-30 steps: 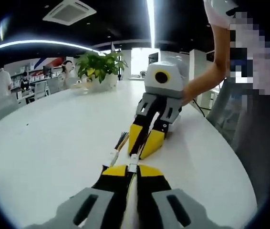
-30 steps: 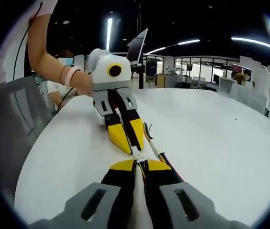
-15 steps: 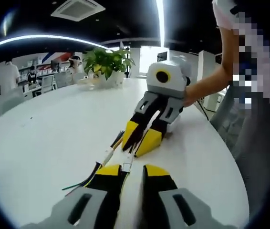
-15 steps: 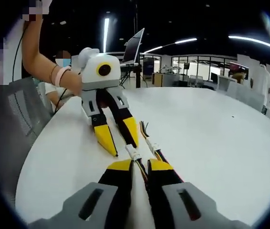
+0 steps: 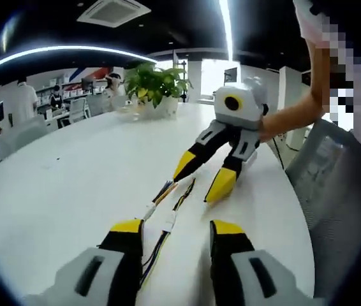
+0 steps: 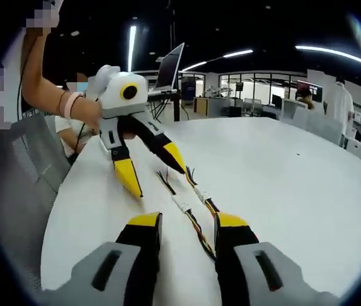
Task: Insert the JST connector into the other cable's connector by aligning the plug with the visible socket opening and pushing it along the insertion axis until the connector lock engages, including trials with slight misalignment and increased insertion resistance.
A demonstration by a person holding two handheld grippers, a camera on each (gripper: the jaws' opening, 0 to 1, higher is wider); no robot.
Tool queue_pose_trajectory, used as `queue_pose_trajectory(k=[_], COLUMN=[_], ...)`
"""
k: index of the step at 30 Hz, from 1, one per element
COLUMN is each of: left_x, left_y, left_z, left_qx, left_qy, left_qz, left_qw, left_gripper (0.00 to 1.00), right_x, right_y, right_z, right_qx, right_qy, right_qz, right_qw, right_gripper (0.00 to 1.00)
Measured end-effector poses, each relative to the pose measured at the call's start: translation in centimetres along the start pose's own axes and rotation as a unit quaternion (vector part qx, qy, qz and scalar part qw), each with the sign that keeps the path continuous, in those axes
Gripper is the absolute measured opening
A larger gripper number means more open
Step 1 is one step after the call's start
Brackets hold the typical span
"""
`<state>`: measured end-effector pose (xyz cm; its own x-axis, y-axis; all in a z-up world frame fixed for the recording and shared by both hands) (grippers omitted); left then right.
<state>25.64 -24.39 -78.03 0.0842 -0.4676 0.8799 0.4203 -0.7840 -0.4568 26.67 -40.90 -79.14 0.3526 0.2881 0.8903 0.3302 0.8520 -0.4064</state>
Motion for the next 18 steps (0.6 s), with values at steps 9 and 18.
queue_pose_trajectory(k=[9,18], left_x=[1.4,2.4], left_y=[-2.1,-4.3], left_z=[-0.3,-1.5], left_qx=[0.037,0.075], left_qy=[-0.017,-0.034], left_qz=[-0.007,-0.013], left_qw=[0.9992,0.9965], left_gripper=[0.56,0.75], right_x=[0.9,1.3], right_y=[-1.7,-2.9], right_z=[0.5,1.4], right_qx=[-0.011,-0.036], right_qy=[0.072,0.098], right_qz=[-0.024,-0.008], right_qw=[0.997,0.9945], right_gripper=[0.56,0.75])
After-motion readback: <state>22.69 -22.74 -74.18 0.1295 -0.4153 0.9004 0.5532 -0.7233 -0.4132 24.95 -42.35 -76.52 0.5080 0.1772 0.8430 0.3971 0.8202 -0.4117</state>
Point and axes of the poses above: the point that each gripper's makers call its tool centre point, and the gripper's own axes: y roughly forward along the fingers, z roughly to its left, x roughly out of its top, the point moved 7 cm from there along -y, roughly backward along the fingers, and after that the axes turned 9 degrees about y, right-handed, at the moved point
